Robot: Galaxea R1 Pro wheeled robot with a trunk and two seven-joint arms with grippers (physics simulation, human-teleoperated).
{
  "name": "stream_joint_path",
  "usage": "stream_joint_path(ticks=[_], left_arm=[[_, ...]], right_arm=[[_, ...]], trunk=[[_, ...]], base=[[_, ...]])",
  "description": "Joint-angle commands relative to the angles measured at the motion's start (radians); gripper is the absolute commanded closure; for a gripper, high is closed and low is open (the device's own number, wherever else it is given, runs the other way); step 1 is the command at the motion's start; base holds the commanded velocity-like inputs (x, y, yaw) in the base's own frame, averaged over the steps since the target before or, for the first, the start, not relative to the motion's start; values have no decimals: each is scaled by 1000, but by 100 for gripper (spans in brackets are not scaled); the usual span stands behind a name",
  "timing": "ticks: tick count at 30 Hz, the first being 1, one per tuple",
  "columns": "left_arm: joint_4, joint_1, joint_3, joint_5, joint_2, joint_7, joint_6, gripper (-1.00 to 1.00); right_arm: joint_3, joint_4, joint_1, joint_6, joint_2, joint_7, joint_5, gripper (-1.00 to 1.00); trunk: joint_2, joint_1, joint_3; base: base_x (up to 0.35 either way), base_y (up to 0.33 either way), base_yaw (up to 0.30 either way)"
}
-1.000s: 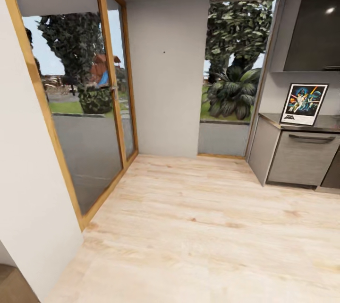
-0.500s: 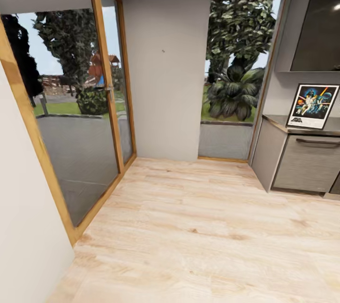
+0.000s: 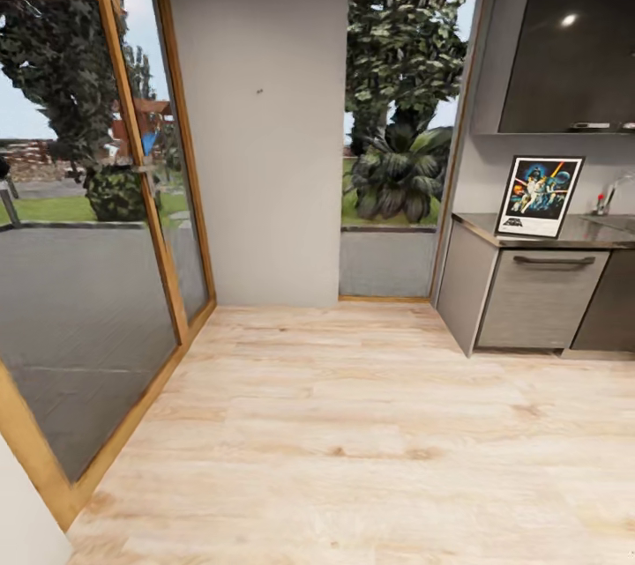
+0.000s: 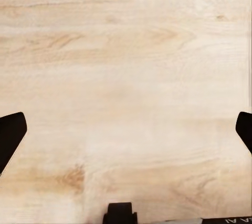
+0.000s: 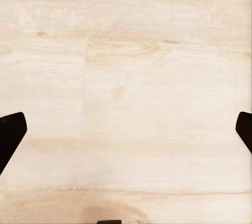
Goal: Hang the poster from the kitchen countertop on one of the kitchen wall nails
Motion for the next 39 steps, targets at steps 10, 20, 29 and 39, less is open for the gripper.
stream_joint_path(ticks=[10, 20, 29, 39], left_arm=[[-1, 0, 2, -7, 0, 0, -2, -100], [-1, 0, 2, -7, 1, -1, -2, -100], [-1, 0, 2, -7, 1, -1, -2, -100], [-1, 0, 2, -7, 1, 0, -2, -100]], right_arm=[[-1, 1, -1, -3, 0, 0, -1, -100], [1, 1, -1, -3, 1, -1, 0, -100], [2, 1, -1, -3, 1, 0, 2, -100], [3, 1, -1, -3, 1, 0, 2, -100]], trunk=[[0, 1, -1], [0, 1, -1], [0, 1, -1], [0, 1, -1]], base=[[339, 43, -274], [339, 99, -32], [339, 124, -1], [137, 48, -209]])
